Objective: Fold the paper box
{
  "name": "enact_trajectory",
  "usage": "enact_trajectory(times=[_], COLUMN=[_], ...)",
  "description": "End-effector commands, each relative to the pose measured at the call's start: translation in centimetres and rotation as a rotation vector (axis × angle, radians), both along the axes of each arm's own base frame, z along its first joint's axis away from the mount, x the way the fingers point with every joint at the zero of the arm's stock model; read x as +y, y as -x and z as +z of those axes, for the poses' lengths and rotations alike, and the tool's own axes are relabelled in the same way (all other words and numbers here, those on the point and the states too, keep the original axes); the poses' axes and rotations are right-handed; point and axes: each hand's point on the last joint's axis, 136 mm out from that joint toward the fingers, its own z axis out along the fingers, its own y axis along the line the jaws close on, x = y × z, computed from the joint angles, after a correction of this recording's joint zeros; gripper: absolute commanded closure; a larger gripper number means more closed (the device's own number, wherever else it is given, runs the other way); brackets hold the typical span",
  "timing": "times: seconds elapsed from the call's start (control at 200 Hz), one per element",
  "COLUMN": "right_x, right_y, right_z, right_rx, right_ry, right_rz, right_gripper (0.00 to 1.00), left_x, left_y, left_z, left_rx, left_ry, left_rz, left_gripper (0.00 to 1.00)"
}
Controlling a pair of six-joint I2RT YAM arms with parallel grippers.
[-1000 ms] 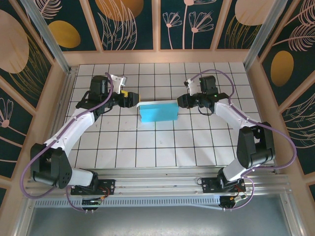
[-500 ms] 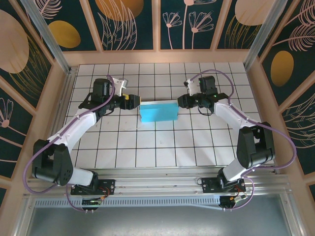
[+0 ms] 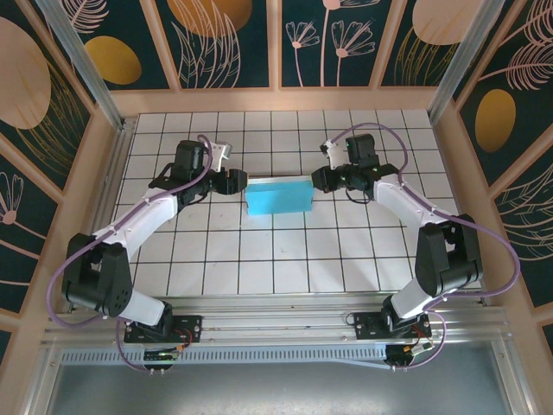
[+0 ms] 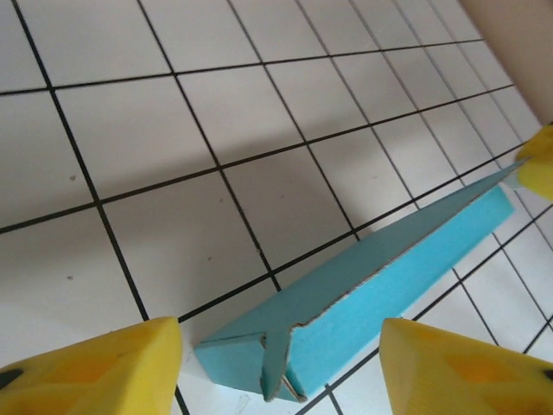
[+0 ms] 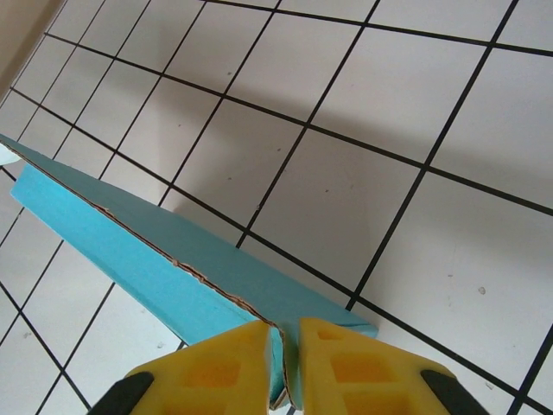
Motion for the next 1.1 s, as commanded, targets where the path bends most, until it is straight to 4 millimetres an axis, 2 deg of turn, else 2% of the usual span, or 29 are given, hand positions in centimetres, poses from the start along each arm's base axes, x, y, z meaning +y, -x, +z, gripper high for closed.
enact_trajectory(times=[0.0, 0.155, 0.335, 0.506, 0.706, 1.096], right_x=[0.1, 0.1, 0.2, 0.2, 0.3, 0.4], right_y=[0.1, 0.2, 0.2, 0.1, 0.1, -0.1], right_z=[0.4, 0.5, 0.4, 0.6, 0.6, 0.8], right_rx=[-0.022, -0.023, -0.019, -0.026, -0.024, -0.023], right_ry=[0.02, 0.019, 0.019, 0.017, 0.015, 0.015], right_rz=[0.007, 0.007, 0.011, 0.011, 0.013, 0.014], right_gripper=[0.84, 0.86, 0.87, 0.87, 0.88, 0.88], left_x=[-0.5, -1.2, -1.3, -0.6, -1.1, -0.9], left_y=[-0.5, -0.6, -0.6, -0.6, 0.2, 1.1], left_z=[0.0, -0.4, -1.0, -1.4, -0.8, -0.7], left_rx=[0.0, 0.014, 0.044, 0.06, 0.061, 0.062], left_ry=[-0.041, -0.047, -0.039, -0.078, -0.053, -0.041], left_rz=[-0.005, -0.013, -0.007, 0.018, -0.021, -0.021], left_gripper=[0.41, 0.46, 0.6, 0.61, 0.62, 0.72])
